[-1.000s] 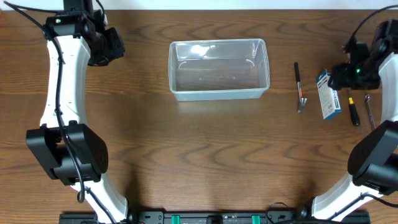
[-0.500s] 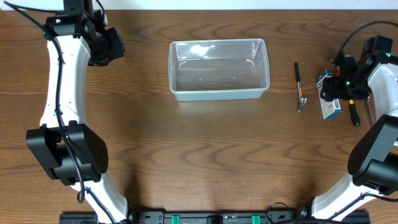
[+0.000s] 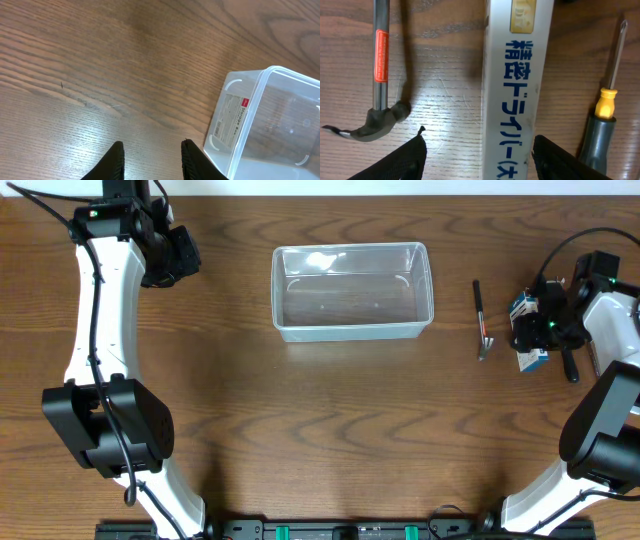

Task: Pack container
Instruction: 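Lower the right gripper and grasp the white-and-blue box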

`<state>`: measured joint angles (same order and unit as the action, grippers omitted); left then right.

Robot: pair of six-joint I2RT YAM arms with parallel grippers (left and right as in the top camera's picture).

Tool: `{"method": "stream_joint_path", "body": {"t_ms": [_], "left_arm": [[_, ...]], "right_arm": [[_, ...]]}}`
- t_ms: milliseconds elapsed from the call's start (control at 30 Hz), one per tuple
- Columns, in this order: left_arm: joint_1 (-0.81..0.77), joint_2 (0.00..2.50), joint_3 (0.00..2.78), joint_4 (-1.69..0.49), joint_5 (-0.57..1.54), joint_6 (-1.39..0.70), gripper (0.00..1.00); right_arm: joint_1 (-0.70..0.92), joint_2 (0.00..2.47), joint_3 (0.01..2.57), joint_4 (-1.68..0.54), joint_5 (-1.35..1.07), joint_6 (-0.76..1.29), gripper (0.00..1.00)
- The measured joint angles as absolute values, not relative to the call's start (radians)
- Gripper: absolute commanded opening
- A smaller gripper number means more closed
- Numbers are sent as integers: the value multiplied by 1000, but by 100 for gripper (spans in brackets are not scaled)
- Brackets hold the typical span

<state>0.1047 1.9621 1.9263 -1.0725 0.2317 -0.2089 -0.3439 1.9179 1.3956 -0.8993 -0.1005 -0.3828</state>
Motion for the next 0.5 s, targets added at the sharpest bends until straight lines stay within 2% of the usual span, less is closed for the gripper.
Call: {"method": "stream_joint_path", "body": {"t_ms": [200, 267, 433, 500], "left_arm": [[105, 1962, 1926, -1074, 232, -209, 27], [105, 1962, 1926, -1076, 232, -209, 27], [105, 1962, 1926, -1086, 232, -209, 27], [105, 1962, 1926, -1089, 232, -209, 27]], "right_arm": [[-344, 1919, 1394, -888, -99, -383, 66], [-344, 1924, 1394, -888, -97, -382, 62], [-344, 1966, 1394, -881, -89, -376, 59], [-344, 1989, 1393, -875, -87, -376, 54]]}}
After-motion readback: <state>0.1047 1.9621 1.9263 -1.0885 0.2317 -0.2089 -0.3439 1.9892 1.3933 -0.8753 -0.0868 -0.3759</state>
